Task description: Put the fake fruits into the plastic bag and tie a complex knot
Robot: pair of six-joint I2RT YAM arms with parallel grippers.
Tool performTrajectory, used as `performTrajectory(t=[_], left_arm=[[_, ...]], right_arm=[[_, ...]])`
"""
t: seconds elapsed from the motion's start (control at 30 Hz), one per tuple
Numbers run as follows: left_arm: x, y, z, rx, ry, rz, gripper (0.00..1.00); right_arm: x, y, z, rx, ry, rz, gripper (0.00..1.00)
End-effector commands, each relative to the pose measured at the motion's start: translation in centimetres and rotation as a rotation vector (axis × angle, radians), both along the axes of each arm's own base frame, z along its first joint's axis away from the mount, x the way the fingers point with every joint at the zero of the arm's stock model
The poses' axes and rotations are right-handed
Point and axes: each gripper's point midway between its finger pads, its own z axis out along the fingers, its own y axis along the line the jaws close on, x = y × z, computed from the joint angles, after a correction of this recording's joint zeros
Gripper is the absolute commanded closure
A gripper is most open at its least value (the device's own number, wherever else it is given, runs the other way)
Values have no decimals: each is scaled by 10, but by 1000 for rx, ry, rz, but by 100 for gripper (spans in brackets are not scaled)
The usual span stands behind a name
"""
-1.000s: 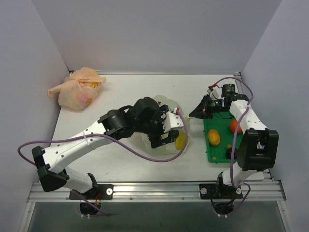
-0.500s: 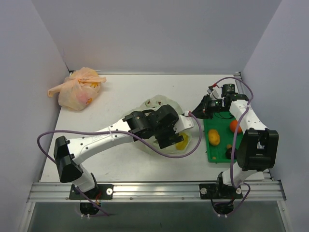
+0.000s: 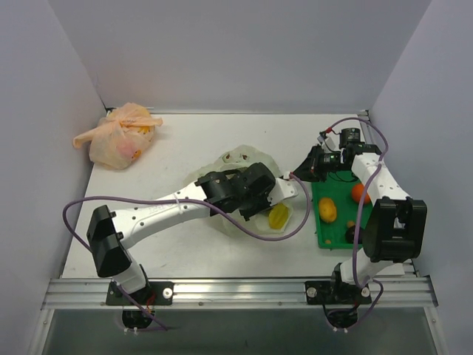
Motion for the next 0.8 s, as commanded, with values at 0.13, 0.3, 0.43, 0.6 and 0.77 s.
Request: performTrajectory(t=[0.13,0.3,0.43,0.6,0.77], left_arm=[[3,18,116,-602,217,-89,100],[2,62,178,-837,185,-129,100],[10,99,238,-993,19,-143,100],[7,144,294,-1131,-127,-89,100],[13,190,338,-1216,-297,-1,100]], right_arm=[[-2,-11,49,-6,-137,-46,100],[19,-33,99,-5,-260,-144,100],[34,-47,138,-2,-356,-178,100],[38,-54,178,2,-461,-192,100],[26,-54,229,-26,-633,-200,100]])
